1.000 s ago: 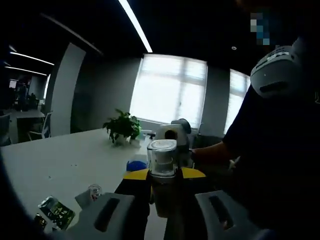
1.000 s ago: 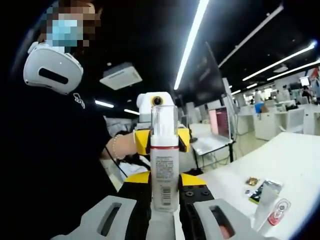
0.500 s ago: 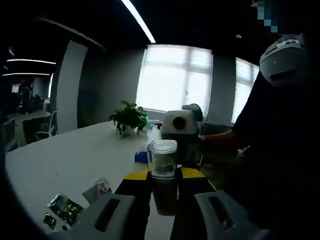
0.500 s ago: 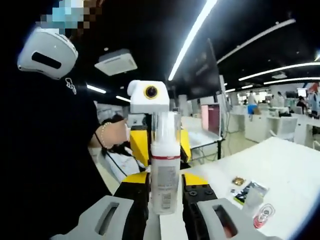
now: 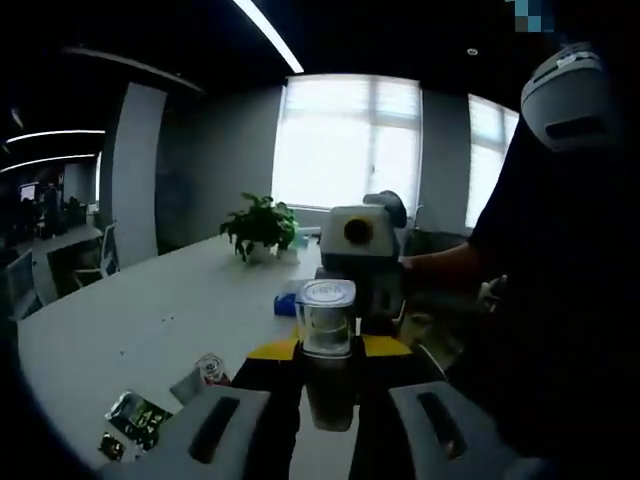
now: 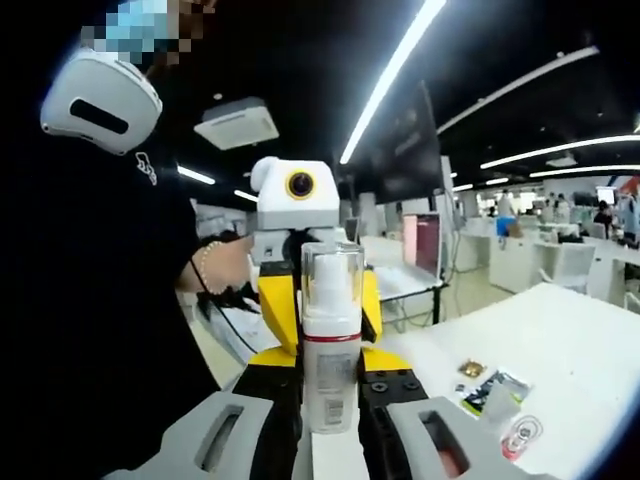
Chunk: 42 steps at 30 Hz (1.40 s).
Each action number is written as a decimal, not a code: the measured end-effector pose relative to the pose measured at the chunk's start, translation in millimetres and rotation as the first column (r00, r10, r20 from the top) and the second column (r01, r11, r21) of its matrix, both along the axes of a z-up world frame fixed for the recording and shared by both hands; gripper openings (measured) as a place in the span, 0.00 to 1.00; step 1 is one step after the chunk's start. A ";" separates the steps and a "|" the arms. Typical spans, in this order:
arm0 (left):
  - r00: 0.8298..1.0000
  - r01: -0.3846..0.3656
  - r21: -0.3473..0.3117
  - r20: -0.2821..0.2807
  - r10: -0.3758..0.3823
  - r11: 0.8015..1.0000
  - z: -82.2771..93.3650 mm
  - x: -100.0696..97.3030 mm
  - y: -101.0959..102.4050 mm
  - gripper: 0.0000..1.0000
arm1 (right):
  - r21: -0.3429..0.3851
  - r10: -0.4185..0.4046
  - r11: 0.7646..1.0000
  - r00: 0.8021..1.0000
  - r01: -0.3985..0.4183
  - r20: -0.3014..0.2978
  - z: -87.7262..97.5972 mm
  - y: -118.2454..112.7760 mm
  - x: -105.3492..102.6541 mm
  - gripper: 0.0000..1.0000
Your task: Arrange the skincare products in the storage area until every visible bottle or jar stands upright without overlapping.
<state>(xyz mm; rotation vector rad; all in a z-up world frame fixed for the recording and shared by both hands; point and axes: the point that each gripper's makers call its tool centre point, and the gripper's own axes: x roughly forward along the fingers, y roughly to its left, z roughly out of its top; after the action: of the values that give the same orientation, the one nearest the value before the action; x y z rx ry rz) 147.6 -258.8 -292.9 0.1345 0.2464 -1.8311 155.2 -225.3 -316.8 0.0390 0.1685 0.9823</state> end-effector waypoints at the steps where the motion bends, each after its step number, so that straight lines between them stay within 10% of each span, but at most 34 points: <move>1: 1.000 -0.001 -0.001 -0.001 0.001 1.000 -0.8 0.0 0.0 0.20 | 0.000 0.000 1.000 1.000 0.000 0.001 -0.8 0.2 0.5 0.11; 21: 0.993 -0.092 0.002 -0.079 0.092 0.996 -23.3 7.2 0.5 0.34 | 0.014 -0.019 1.000 1.000 0.018 0.016 -18.6 -6.8 -1.4 0.12; 42: 0.953 -0.302 0.040 0.001 0.303 0.952 -51.8 22.6 11.6 0.94 | 0.037 -0.055 0.998 0.998 0.057 -0.037 -43.0 -14.9 4.5 0.12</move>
<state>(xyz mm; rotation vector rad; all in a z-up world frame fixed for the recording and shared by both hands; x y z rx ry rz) 170.2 -247.2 -344.7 0.1130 0.2906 -1.5219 159.7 -240.2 -359.8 0.0957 0.1805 0.9292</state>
